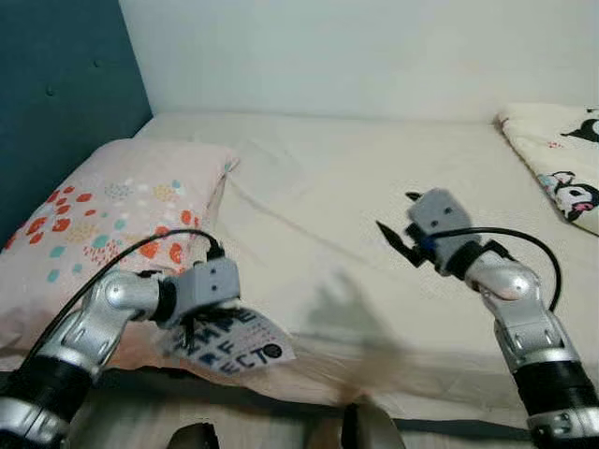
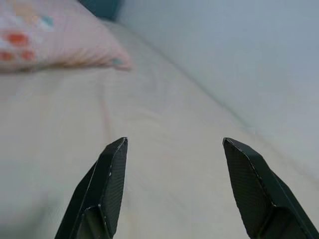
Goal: Clean up the room
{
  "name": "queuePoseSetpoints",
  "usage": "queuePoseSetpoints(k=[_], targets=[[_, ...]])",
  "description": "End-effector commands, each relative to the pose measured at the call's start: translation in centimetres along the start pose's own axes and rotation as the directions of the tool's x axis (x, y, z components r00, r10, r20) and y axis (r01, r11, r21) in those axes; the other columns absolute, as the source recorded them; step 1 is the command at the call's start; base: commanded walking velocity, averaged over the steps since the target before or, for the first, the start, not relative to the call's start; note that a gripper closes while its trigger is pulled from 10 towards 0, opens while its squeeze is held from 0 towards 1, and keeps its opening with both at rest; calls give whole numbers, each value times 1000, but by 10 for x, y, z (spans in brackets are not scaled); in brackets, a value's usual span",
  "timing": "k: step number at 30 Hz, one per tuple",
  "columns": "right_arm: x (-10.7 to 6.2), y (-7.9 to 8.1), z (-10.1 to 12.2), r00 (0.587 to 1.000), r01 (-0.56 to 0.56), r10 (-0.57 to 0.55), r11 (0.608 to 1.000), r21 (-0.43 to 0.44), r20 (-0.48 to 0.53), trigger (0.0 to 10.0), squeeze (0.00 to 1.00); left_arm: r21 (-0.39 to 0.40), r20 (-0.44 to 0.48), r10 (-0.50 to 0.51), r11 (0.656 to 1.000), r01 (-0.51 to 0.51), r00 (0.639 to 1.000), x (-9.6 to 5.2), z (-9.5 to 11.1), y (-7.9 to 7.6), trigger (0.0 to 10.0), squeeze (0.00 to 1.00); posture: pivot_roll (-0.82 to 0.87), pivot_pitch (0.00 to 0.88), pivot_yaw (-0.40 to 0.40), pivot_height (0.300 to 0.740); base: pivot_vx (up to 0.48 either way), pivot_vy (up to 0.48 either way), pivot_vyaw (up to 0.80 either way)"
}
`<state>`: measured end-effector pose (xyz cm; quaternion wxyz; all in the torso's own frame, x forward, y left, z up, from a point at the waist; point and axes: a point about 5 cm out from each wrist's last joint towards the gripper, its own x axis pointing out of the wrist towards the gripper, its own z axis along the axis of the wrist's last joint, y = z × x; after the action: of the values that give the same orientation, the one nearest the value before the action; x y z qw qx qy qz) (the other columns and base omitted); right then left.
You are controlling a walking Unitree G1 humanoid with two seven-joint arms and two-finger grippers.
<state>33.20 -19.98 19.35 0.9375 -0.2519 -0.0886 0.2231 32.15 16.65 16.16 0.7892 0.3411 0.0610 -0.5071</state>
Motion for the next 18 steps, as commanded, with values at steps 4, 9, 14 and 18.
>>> queuePoseSetpoints(k=[4,9,14,18], targets=[[-2,27,0,996,-88,85,991,97,37,10000,0,-199,42,94,976,-84,995,7,-2,18,0,0,-6,87,10,579,0,0,0],[-4,59,-3,989,-145,141,974,172,37,10000,0,-451,88,142,888,-88,986,22,-3,33,0,0,-13,97,26,579,0,0,0],[-9,74,-6,984,-179,180,962,205,16,10000,0,-557,135,160,828,-59,978,29,0,37,0,0,-13,107,28,579,0,0,0],[-11,81,-10,982,-184,191,958,222,-8,10000,0,-543,93,175,834,-97,980,37,-5,36,0,0,-15,116,24,579,0,0,0]])
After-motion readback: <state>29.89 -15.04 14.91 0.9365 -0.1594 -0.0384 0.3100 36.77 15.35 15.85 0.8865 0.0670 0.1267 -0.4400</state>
